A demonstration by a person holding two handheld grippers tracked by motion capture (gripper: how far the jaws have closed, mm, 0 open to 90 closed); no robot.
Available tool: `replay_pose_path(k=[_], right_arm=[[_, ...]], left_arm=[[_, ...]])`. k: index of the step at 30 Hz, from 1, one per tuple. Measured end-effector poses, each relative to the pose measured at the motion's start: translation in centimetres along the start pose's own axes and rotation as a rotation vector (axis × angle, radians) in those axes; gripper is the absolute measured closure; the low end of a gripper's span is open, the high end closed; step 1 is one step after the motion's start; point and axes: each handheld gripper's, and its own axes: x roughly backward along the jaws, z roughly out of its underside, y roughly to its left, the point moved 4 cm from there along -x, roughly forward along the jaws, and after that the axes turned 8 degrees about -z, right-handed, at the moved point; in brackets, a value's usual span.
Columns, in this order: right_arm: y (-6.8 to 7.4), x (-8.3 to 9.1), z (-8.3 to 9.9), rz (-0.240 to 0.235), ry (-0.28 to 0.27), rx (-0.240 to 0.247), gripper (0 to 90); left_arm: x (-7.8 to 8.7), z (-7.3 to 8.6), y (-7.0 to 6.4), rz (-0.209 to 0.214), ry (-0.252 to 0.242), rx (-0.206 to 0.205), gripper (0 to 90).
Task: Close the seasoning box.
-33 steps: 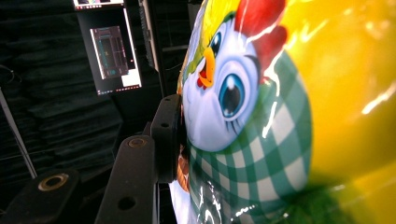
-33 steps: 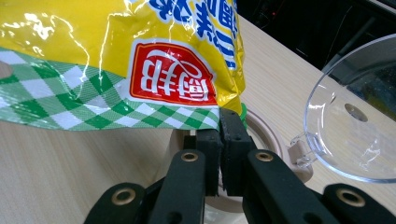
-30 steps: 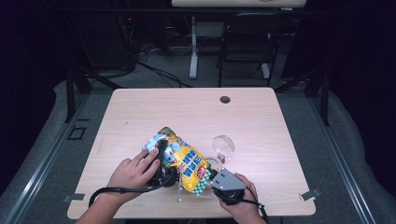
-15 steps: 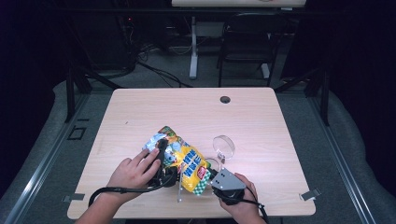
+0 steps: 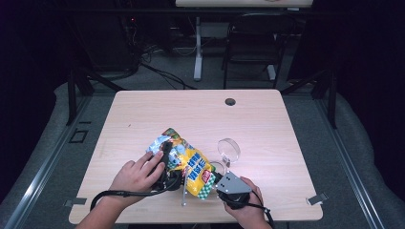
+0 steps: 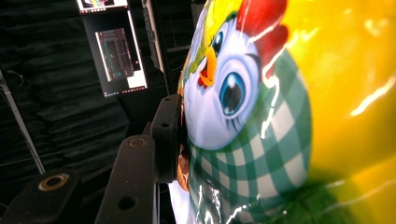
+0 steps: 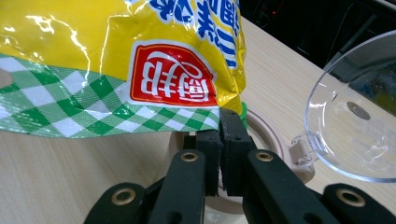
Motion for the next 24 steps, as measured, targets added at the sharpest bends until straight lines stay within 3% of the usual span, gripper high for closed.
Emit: replay_pose_path(k=[5, 8, 24], right_arm=[[0.04, -0.09, 0.04, -0.003, 0.002, 0.000, 87.9], [0.03, -0.16, 0.12, -0.003, 0.006, 0.000, 87.9], [0.01, -0.23, 0.11, -0.001, 0.006, -0.002, 87.9]], left_arm=[[0.00, 0.00, -0.03, -0.015, -0.012, 0.010, 61.3], [0.12, -0.01, 0.01, 0.002, -0.004, 0.003, 61.7], [0.28, -0.16, 0.20, -0.018, -0.009, -0.019, 62.6]])
